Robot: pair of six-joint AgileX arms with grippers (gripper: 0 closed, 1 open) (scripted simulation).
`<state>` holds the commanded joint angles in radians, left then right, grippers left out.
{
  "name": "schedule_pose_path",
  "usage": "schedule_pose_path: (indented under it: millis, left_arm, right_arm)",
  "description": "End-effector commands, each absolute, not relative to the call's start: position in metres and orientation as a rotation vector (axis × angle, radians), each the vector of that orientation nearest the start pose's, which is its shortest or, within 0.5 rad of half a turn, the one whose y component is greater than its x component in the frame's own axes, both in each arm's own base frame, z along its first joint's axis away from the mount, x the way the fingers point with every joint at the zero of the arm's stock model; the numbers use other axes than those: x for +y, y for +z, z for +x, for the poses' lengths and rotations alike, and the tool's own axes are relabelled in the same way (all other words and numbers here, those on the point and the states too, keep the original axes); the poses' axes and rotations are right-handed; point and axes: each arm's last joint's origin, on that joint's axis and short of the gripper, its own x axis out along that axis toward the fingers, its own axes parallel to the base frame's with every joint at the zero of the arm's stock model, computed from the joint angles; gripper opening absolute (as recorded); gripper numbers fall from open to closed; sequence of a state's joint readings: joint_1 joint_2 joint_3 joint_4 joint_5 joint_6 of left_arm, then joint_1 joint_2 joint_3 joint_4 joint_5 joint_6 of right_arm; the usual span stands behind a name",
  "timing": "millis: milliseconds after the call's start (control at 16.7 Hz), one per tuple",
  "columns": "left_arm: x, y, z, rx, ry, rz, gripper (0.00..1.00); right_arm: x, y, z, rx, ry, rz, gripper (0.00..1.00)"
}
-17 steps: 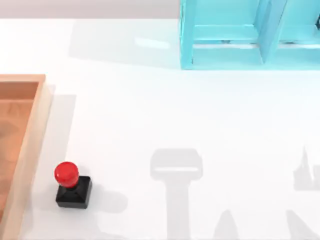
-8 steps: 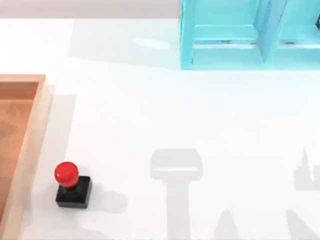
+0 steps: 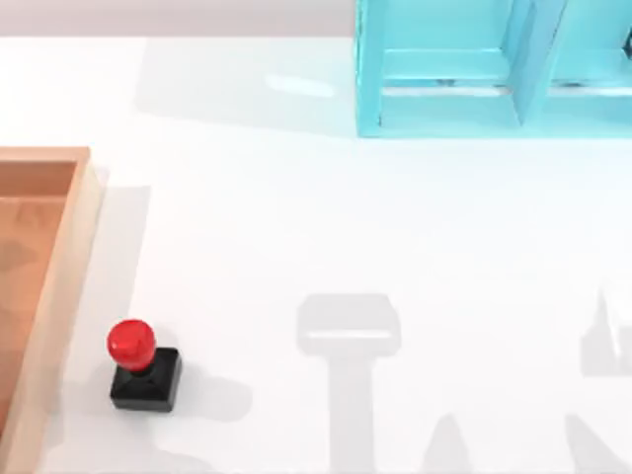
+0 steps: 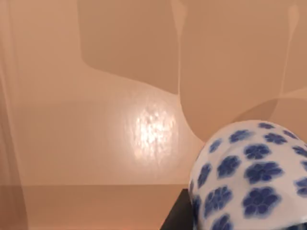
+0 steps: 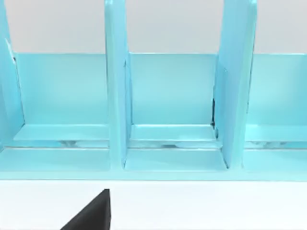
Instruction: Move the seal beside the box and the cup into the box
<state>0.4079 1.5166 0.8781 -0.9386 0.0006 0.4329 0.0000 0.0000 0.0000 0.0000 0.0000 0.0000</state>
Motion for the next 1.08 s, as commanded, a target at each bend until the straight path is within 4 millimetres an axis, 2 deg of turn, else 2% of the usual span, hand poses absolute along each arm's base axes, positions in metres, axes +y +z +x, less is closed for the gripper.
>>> schedule_pose_path:
  millis: [360, 960, 1080]
  left_arm:
    - [0.0974, 0.1665, 0.223, 1.576, -0.023, 0.018, 0.98]
    - [0.0974, 0.1671, 0.2233, 1.576, -0.023, 0.018, 1.0]
    - [0.099, 0.1729, 0.2251, 1.581, -0.023, 0.015, 1.0]
  right_arm:
    - [-0.0012, 0.16, 0.1057, 0.0, 0.0, 0.0, 1.0]
    - [-0.0012, 0.16, 0.1057, 0.0, 0.0, 0.0, 1.0]
    - [-0.0012, 0.16, 0.1057, 0.0, 0.0, 0.0, 1.0]
